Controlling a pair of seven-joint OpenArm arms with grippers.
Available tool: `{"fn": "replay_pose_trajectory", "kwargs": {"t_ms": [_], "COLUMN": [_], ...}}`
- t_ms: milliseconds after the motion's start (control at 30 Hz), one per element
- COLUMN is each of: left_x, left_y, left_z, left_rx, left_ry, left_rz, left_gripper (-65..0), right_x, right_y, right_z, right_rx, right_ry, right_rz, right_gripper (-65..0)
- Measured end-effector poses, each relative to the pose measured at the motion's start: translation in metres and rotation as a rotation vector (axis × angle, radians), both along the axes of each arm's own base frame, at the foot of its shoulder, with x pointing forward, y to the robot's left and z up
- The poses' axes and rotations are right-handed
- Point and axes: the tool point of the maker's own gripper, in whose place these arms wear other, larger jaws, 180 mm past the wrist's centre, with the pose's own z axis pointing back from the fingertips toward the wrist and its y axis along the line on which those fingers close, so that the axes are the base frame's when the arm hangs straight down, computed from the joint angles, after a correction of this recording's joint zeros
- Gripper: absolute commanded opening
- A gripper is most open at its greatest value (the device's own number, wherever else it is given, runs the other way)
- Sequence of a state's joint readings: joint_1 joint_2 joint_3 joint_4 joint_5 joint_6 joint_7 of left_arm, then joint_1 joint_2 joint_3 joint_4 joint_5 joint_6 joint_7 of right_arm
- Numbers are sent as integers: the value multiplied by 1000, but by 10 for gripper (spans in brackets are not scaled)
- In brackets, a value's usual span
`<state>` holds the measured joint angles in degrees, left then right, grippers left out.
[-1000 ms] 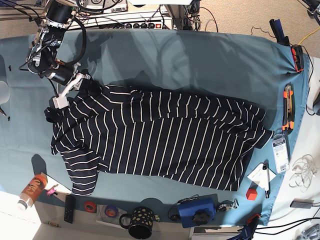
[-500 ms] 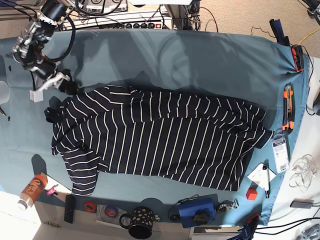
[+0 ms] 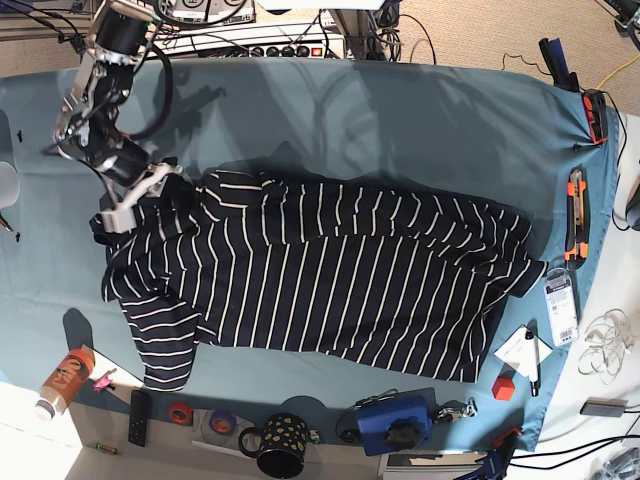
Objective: Layout the t-shirt on the table in an organized manner, then fold the t-shirt properly
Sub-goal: 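Grasp the shirt corner with the right gripper and pull it outward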
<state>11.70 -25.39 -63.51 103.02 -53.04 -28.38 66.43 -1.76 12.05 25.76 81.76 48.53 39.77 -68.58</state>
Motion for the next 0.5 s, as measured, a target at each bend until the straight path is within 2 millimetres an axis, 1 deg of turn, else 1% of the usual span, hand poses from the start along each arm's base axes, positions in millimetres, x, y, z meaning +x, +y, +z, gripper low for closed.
{"fn": "replay_pose_trajectory", "kwargs": {"t_ms": [67,100,167,200,267,300,333,400,500], "left_x": [0,0,0,0,0,0,0,0,0], "left_y": [0,0,0,0,0,0,0,0,-1], "left_z": [0,0,0,0,0,0,0,0,0], "left_rx": [0,0,0,-1,0,-1,-1,-2,-4], "left_ry": [0,0,-1,0,-1,-1,-1,-2,-3], "left_rz": [0,0,0,-1,0,-1,-1,-1,-1], "left_gripper": [-437,-437,-437,-437,-437,-437,-437,-437,-437], "right_x": [-5,-9,-14,-10,1,3,2,-4,-13], "right_y": [1,1,3,1,0,-4,-9,-19,-19], "right_z": [4,9,28,44,90,109,123,143,174], "right_rx": [24,25,30,25,54,34,-3,-40,-27], "right_ry": [20,24,3,-52,-217,-283,-325,-381,-485], "right_rz": [8,23,64,65,48,41,32,6,5], "right_gripper": [-650,-650,-650,-650,-650,-650,-650,-650,-650]}}
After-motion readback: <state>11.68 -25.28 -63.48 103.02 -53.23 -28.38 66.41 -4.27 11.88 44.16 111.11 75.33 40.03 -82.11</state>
